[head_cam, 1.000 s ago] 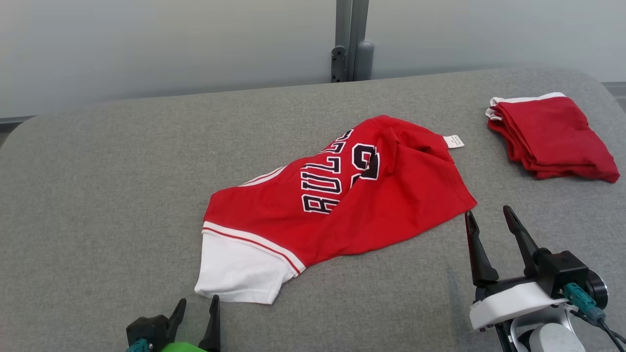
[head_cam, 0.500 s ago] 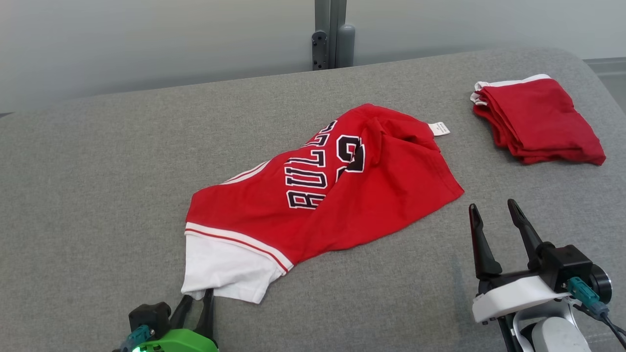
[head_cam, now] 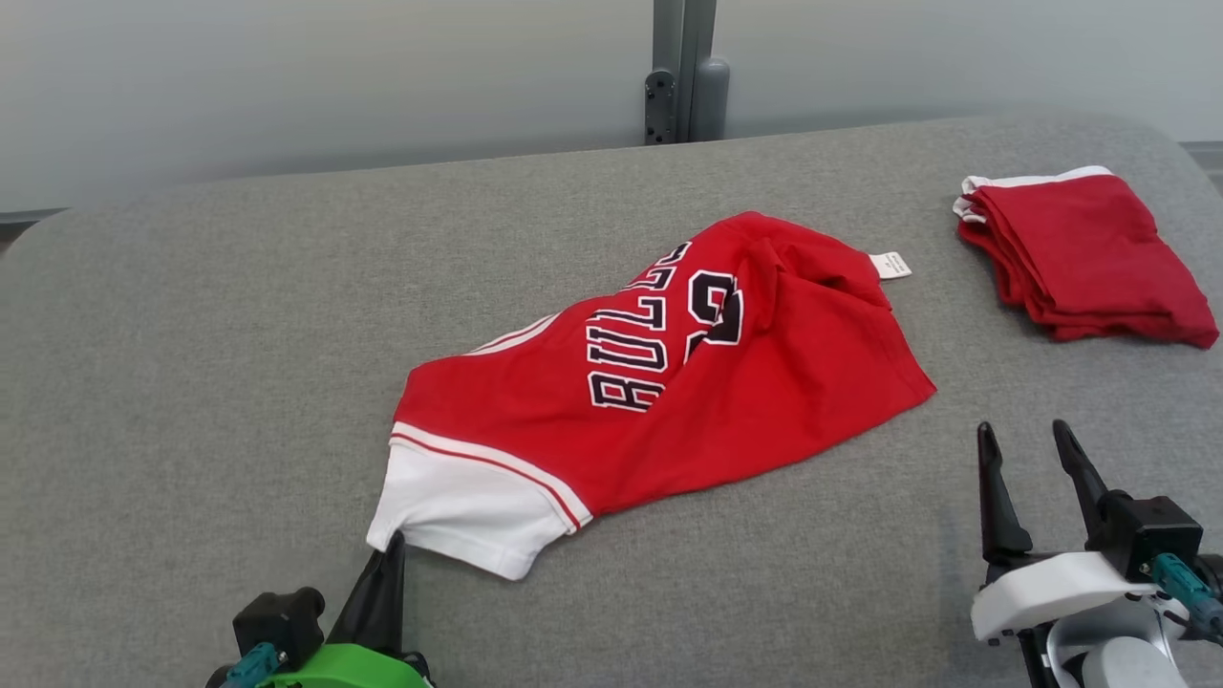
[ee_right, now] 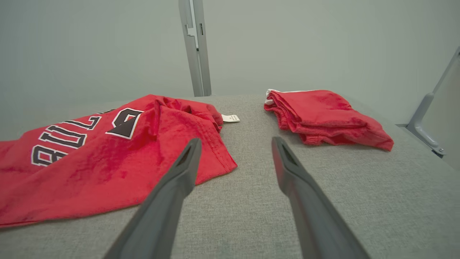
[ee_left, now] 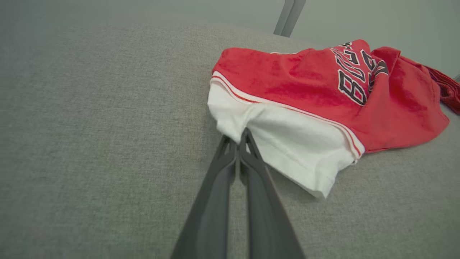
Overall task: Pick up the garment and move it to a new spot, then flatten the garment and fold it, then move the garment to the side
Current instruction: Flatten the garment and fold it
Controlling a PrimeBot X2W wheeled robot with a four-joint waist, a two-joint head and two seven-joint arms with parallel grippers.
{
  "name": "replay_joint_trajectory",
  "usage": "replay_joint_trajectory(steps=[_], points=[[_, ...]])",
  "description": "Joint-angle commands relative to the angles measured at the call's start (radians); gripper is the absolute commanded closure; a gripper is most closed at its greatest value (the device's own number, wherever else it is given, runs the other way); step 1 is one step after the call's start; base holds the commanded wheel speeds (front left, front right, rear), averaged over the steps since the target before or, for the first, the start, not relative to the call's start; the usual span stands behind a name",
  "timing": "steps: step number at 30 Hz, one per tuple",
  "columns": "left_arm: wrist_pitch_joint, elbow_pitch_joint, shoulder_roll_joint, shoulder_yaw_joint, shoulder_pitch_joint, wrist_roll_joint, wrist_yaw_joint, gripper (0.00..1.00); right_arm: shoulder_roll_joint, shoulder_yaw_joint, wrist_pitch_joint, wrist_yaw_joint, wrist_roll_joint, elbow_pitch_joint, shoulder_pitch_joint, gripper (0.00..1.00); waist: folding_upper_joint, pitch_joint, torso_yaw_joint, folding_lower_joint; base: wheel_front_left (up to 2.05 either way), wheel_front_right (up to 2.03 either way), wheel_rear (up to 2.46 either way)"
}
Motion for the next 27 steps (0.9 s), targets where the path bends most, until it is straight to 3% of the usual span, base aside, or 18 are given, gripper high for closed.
replay_joint_trajectory(steps=[1,8,25,26,27], points=[[-0.003,-0.029,0.001,0.015,0.020,0.008,0.005,1.00,-0.002,-0.023,-0.003,-0.002,-0.013,0.023,0.001,0.00,-0.0001,-0.003,0.027,0.0000,0.00,0.00,0.00],[-0.003,-0.123,0.016,0.041,0.059,0.023,0.027,1.00,-0.002,-0.095,-0.003,-0.002,-0.051,0.158,-0.051,0.00,-0.0001,0.003,0.083,0.0000,0.00,0.00,0.00],[-0.001,-0.148,0.005,0.014,0.034,0.017,0.035,1.00,-0.002,-0.071,0.087,-0.002,-0.091,0.582,-0.271,0.00,-0.0001,0.022,0.139,0.0000,0.00,0.00,0.00],[-0.001,-0.148,0.005,0.014,0.033,0.017,0.036,1.00,-0.001,-0.064,0.088,-0.002,-0.087,0.596,-0.279,0.08,-0.0001,0.022,0.139,0.0000,0.00,0.00,0.00],[-0.001,-0.148,0.005,0.015,0.032,0.016,0.036,1.00,-0.001,-0.056,0.092,-0.002,-0.082,0.611,-0.286,0.27,-0.0001,0.022,0.138,0.0000,0.00,0.00,0.00]])
